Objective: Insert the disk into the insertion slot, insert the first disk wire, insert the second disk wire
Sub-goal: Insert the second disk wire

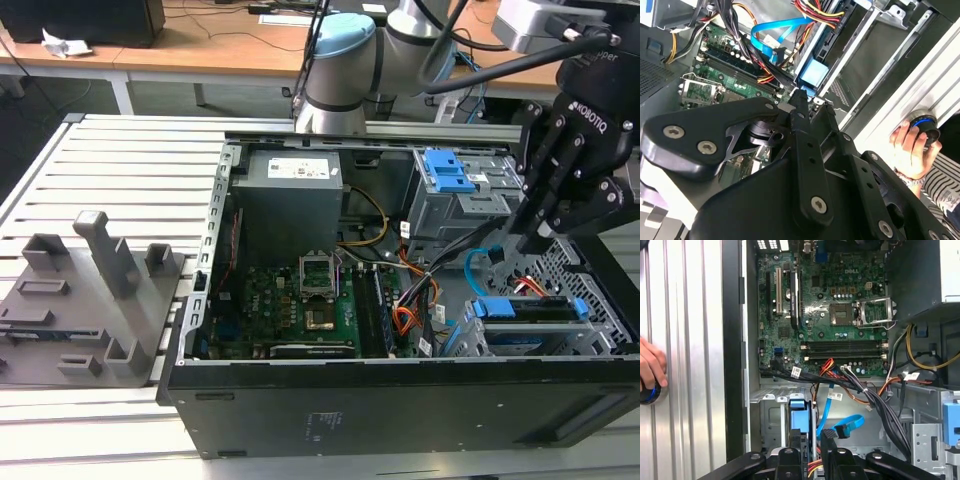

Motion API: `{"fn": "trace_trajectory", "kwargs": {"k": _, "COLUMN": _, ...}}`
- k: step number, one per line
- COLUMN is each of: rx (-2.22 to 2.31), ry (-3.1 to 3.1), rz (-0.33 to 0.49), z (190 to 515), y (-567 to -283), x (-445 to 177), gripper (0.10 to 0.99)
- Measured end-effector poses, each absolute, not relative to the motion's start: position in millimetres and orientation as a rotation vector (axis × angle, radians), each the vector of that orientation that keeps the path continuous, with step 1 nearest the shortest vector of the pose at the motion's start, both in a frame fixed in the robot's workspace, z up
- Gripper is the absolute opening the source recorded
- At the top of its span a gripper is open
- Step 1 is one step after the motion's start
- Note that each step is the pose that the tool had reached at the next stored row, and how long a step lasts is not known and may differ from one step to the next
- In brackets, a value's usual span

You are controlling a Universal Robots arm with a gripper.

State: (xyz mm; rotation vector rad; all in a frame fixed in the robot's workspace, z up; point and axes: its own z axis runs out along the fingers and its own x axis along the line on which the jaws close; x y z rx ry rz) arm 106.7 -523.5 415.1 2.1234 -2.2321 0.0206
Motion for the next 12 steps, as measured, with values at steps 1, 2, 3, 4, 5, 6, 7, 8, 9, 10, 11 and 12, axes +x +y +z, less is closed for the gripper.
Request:
{"fn": "trace_trajectory", "kwargs": {"k": 1, "rx": 2.123, "ry": -2.232, "rz": 0.02, "z": 415.0, "y": -523.3, "x": 106.2, "gripper": 0.302}}
{"fn": "trace_trajectory", "kwargs": {"k": 2, "rx": 2.123, "ry": -2.232, "rz": 0.021, "z": 415.1, "y": -523.1, "x": 105.8, "gripper": 0.302}}
{"fn": "trace_trajectory", "kwargs": {"k": 3, "rx": 2.124, "ry": -2.232, "rz": 0.021, "z": 415.1, "y": -522.9, "x": 105.4, "gripper": 0.302}}
{"fn": "trace_trajectory", "kwargs": {"k": 4, "rx": 2.123, "ry": -2.232, "rz": 0.021, "z": 415.1, "y": -522.8, "x": 104.9, "gripper": 0.302}}
{"fn": "trace_trajectory", "kwargs": {"k": 5, "rx": 2.123, "ry": -2.232, "rz": 0.02, "z": 415.0, "y": -522.8, "x": 104.6, "gripper": 0.302}}
{"fn": "trace_trajectory", "kwargs": {"k": 6, "rx": 2.124, "ry": -2.232, "rz": 0.02, "z": 414.8, "y": -522.5, "x": 104.5, "gripper": 0.302}}
{"fn": "trace_trajectory", "kwargs": {"k": 7, "rx": 2.123, "ry": -2.232, "rz": 0.02, "z": 414.7, "y": -522.3, "x": 104.2, "gripper": 0.302}}
{"fn": "trace_trajectory", "kwargs": {"k": 8, "rx": 2.123, "ry": -2.232, "rz": 0.021, "z": 414.5, "y": -522.1, "x": 103.9, "gripper": 0.302}}
{"fn": "trace_trajectory", "kwargs": {"k": 9, "rx": 2.123, "ry": -2.232, "rz": 0.021, "z": 413.9, "y": -521.3, "x": 103.4, "gripper": 0.302}}
{"fn": "trace_trajectory", "kwargs": {"k": 10, "rx": 2.124, "ry": -2.232, "rz": 0.021, "z": 413.6, "y": -520.7, "x": 103.2, "gripper": 0.302}}
{"fn": "trace_trajectory", "kwargs": {"k": 11, "rx": 2.124, "ry": -2.232, "rz": 0.021, "z": 413.1, "y": -519.2, "x": 103.0, "gripper": 0.302}}
{"fn": "trace_trajectory", "kwargs": {"k": 12, "rx": 2.124, "ry": -2.232, "rz": 0.02, "z": 412.6, "y": -517.6, "x": 102.9, "gripper": 0.302}}
